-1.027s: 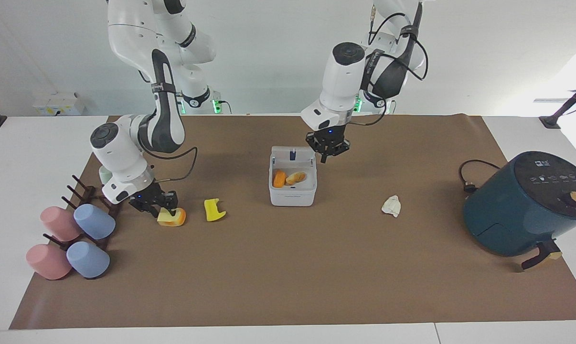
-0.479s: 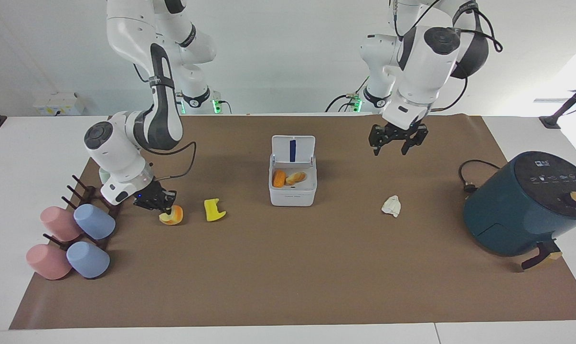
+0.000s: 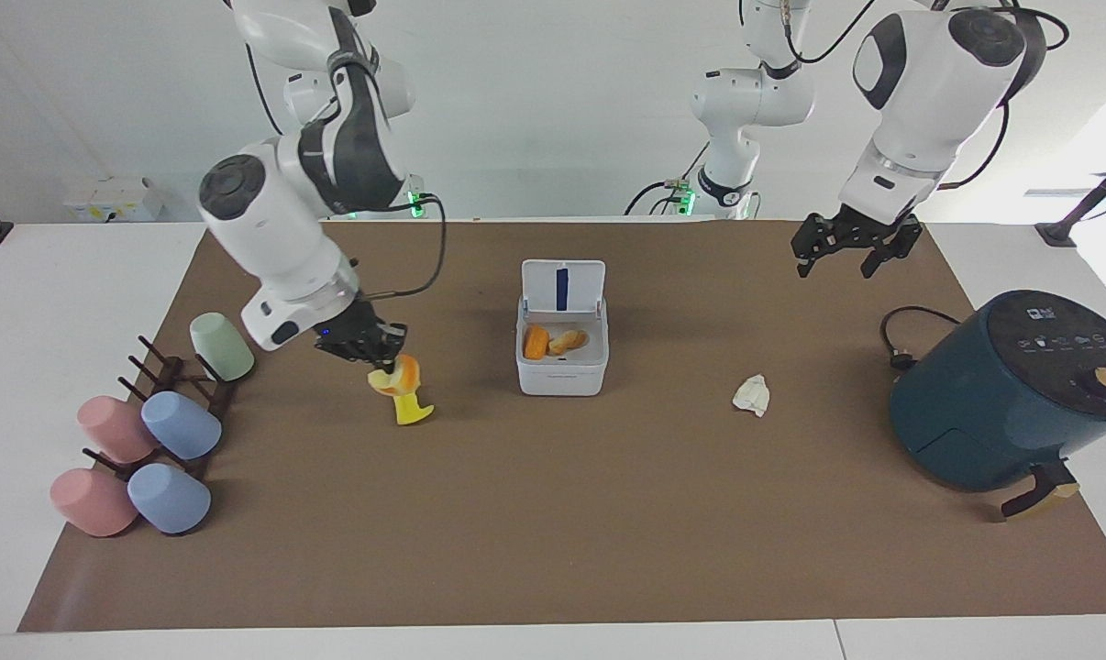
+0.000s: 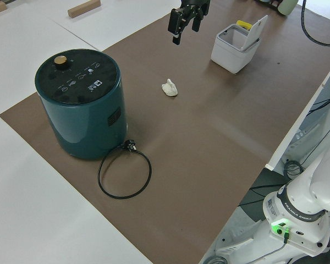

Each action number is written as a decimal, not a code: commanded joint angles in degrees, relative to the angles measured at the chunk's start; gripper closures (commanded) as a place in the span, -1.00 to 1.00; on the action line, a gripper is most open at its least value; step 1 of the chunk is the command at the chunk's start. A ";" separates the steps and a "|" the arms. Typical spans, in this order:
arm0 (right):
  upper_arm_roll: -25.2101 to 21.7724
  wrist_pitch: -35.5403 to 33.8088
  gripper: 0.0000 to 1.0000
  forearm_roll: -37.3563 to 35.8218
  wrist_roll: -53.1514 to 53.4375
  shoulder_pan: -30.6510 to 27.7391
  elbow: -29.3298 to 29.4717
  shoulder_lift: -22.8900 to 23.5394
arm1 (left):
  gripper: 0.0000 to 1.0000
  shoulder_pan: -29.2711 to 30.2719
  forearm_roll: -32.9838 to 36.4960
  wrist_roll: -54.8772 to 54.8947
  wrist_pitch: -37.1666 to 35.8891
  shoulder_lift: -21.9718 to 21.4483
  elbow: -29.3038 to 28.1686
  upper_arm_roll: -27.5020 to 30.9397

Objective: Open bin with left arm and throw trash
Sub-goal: 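Drop the orange sponge into the open bin with the right gripper, then grasp the crumpled white paper with the left gripper while the right gripper withdraws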

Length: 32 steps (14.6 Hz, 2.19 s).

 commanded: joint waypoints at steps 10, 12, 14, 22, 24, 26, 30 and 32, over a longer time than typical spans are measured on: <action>0.48 10.51 1.00 4.03 31.18 16.98 -7.77 -1.02 | -1.00 1.48 -1.04 2.69 0.70 11.13 10.32 -0.91; 0.57 12.88 0.67 5.18 31.36 17.60 -9.87 -1.63 | -1.00 -0.02 -0.95 2.51 5.35 14.91 9.02 -0.82; 0.48 14.56 -0.99 5.18 31.54 18.04 -10.94 -1.90 | -1.00 -0.98 -0.95 2.42 11.76 15.98 3.67 -0.82; 0.13 12.62 -1.00 -6.24 8.42 9.71 -8.56 -0.84 | -1.00 -3.45 -0.95 2.69 37.00 15.89 -18.75 -0.82; 0.13 14.46 -1.00 -6.24 -6.54 4.18 -11.71 -1.37 | -0.55 -3.71 -0.95 2.86 40.17 16.24 -21.13 -0.82; 0.13 20.32 -1.00 -6.24 -14.22 1.70 -17.85 -3.12 | 1.00 -4.77 -0.95 1.99 40.97 16.33 -22.02 -0.74; 0.04 31.69 -1.00 -6.24 -27.95 -0.41 -30.00 -4.54 | 1.00 -5.29 -0.95 1.72 42.90 16.68 -21.32 -0.82; 0.04 32.31 -1.00 -6.33 -29.88 -0.50 -31.85 -4.28 | 1.00 -7.22 -0.95 0.76 42.47 15.98 -20.45 -0.82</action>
